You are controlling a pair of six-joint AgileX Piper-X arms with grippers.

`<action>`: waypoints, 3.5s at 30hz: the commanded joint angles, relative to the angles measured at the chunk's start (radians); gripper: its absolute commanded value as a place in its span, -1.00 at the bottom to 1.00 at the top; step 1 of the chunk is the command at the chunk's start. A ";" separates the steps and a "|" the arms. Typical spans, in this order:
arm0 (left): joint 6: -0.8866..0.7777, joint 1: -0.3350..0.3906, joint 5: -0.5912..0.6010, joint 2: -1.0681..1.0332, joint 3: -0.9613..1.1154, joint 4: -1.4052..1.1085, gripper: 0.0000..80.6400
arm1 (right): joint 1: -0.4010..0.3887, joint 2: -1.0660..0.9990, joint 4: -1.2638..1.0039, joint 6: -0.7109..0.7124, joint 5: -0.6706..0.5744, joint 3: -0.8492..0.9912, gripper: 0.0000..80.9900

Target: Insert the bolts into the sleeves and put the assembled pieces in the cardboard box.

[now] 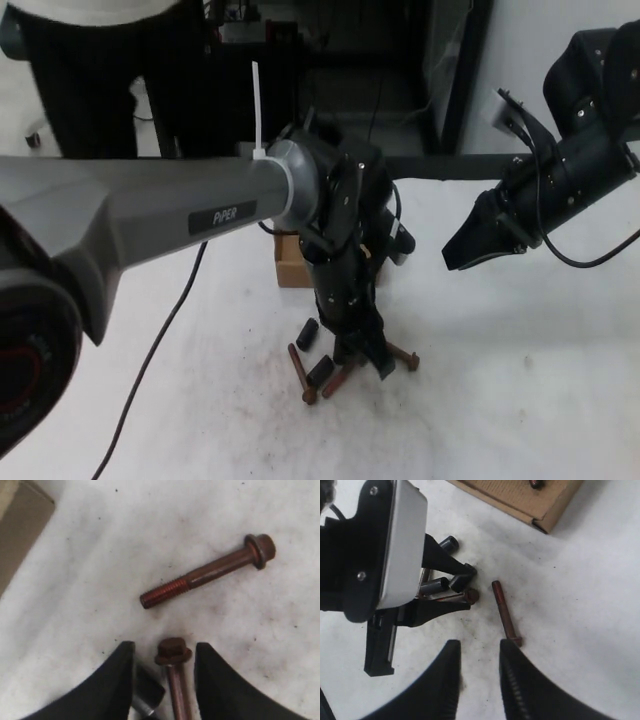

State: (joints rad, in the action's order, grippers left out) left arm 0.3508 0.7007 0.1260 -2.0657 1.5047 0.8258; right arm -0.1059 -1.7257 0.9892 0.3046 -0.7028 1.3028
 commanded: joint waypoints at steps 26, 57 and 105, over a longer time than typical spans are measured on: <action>-0.006 0.002 0.010 -0.026 -0.018 0.017 -0.09 | 0.000 0.011 0.003 -0.005 -0.016 0.002 -0.36; -0.066 -0.010 0.108 0.222 -0.018 -0.121 -1.00 | 0.000 0.011 0.016 0.002 -0.016 0.002 -0.36; -0.179 -0.350 -0.021 1.315 -0.910 -0.187 -1.00 | -0.481 -0.193 -0.372 0.516 0.448 0.022 -0.19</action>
State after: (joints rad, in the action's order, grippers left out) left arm 0.1795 0.3527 0.1104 -0.7626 0.5902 0.6433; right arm -0.5631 -1.9210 0.6071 0.8044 -0.2565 1.3155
